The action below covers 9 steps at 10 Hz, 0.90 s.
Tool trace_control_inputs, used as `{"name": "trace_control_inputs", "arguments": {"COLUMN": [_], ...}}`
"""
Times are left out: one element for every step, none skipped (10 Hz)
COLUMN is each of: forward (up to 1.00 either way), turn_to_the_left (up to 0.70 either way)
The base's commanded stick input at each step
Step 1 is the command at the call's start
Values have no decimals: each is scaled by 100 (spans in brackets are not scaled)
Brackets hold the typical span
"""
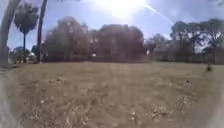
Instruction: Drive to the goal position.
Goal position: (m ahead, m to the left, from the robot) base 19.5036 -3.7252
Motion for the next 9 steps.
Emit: {"name": "trace_control_inputs", "arguments": {"forward": [70,70,70,70,70,70,70,70,70], "turn_to_the_left": [-6,0,0,0,0,0,0,0,0]}}
